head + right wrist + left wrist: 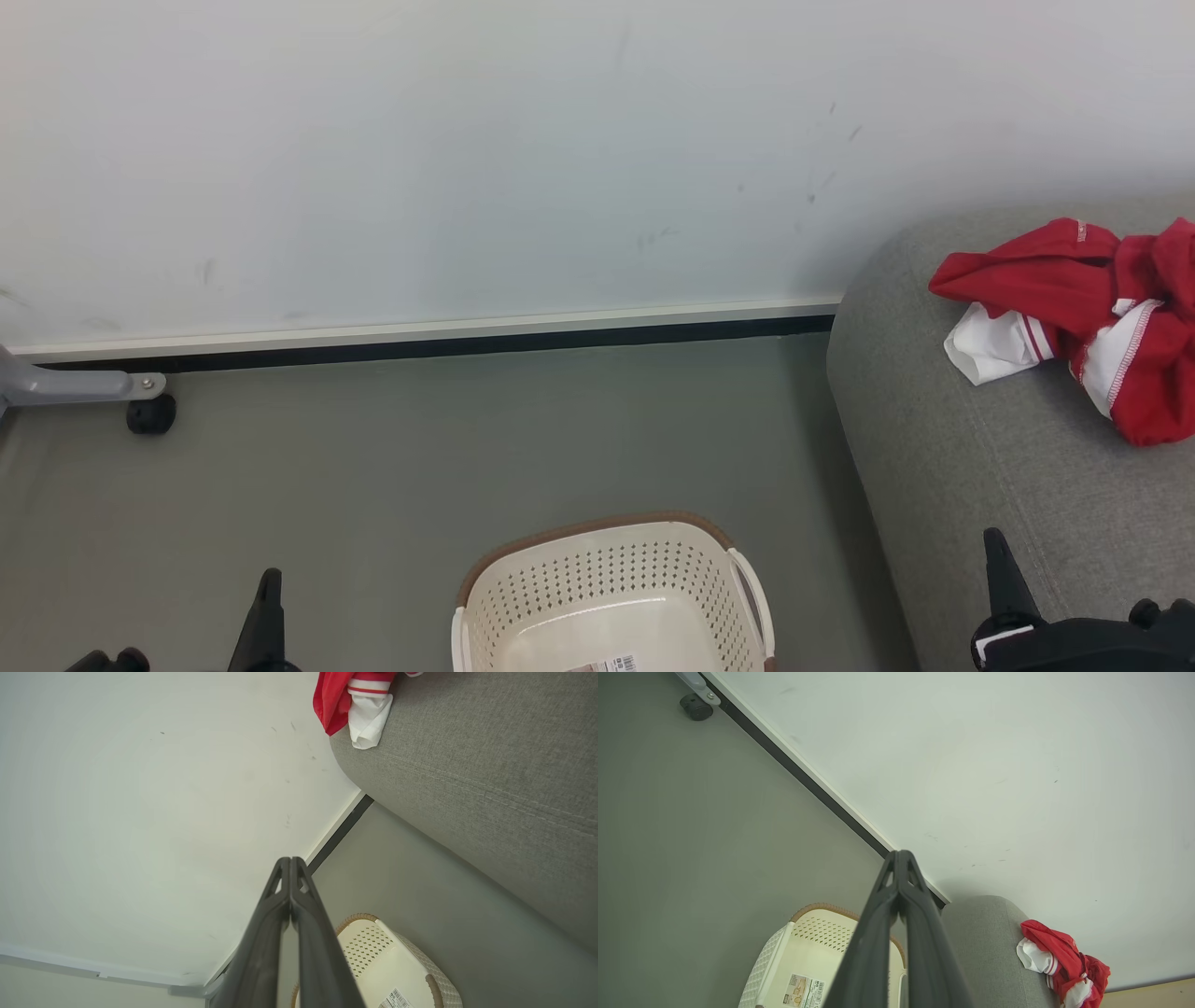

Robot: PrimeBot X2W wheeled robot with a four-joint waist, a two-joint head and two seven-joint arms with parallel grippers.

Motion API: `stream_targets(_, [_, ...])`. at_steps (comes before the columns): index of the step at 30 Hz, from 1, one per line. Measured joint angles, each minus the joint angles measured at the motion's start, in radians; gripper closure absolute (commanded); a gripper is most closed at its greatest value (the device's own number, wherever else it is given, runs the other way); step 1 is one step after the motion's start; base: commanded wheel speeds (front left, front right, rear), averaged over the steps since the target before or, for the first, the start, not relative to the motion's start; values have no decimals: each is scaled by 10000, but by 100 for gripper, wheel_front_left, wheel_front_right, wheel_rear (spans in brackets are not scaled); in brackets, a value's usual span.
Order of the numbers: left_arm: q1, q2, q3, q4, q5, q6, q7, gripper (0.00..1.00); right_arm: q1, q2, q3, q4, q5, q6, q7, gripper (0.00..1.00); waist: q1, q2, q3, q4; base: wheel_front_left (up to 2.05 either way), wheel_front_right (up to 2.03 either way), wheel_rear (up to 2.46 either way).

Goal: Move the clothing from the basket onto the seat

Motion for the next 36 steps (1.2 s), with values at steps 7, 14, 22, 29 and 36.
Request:
stream_targets(7, [-169, -92, 173, 176, -794, -182, 238, 100, -147, 52, -290, 117, 943, 163, 255, 100, 0, 0, 19, -6, 0, 0, 0])
stream_targets(14, [-421, -171, 305, 382, -1764, -359, 479, 100, -196, 107, -569, 228, 1856, 336, 477, 100, 0, 0, 37, -12, 0, 0, 0])
stream_targets(22, [-660, -313, 508, 617, -2700, -593, 744, 100, -357, 157, -895, 412, 2934, 560, 782, 100, 0, 0, 59, -19, 0, 0, 0])
stream_targets(29, [-848, -397, 614, 773, -3513, -706, 936, 100, -413, 209, -1135, 487, 3716, 686, 970, 100, 0, 0, 76, -24, 0, 0, 0])
stream_targets(36, [-1086, -474, 784, 991, -4389, -922, 1129, 100, -553, 245, -1411, 619, 4627, 884, 1235, 100, 0, 0, 94, -30, 0, 0, 0])
